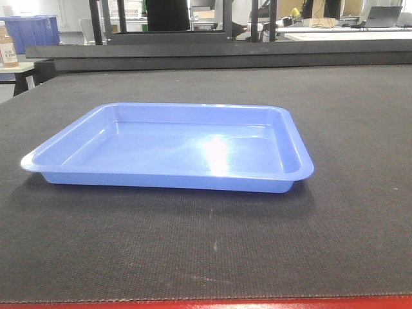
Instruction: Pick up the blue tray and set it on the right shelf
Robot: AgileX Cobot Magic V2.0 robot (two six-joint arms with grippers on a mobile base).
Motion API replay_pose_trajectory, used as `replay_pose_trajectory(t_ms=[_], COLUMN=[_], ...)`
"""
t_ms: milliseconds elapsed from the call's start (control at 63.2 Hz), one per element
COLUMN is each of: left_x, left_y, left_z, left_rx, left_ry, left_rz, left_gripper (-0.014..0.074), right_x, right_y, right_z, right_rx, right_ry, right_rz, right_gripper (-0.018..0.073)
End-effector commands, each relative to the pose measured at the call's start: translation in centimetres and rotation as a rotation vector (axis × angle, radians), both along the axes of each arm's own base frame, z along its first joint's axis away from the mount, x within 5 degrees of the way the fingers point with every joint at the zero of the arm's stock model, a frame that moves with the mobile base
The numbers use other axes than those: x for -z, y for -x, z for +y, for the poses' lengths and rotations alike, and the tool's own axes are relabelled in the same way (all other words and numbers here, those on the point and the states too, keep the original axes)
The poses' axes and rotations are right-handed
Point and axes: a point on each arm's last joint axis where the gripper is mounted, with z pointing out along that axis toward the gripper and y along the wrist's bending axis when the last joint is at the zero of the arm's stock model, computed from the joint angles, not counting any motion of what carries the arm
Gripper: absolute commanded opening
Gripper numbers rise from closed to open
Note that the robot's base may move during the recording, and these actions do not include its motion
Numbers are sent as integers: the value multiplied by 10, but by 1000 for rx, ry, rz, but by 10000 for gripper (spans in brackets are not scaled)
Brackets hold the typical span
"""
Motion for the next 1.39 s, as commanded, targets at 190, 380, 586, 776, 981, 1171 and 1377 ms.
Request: replay_pose_trajectory(t_ms=[190,380,586,776,981,1171,1377], left_x=[2,2,2,-1,-52,-124,-155], left_y=[0,0,0,0,9,9,-38], left_z=[1,1,1,1,1,1,-1], left_rx=[-7,-7,-8,-10,-14,-14,2], left_ry=[7,7,7,8,-48,-108,-93], left_rz=[-68,-68,-73,-95,-236,-66,152], left_gripper=[-48,-48,-48,-48,-48,-5,282], right_x=[-17,-17,-19,-22,-59,-132,-174], right_y=[4,4,5,6,16,32,3], right_z=[-1,-1,-1,-1,-1,1,1], right_rx=[10,10,13,17,21,0,-8], right_ry=[15,15,15,16,16,19,18], right_rz=[-131,-131,-152,-195,-327,-322,-209], right_gripper=[55,55,55,55,55,60,384])
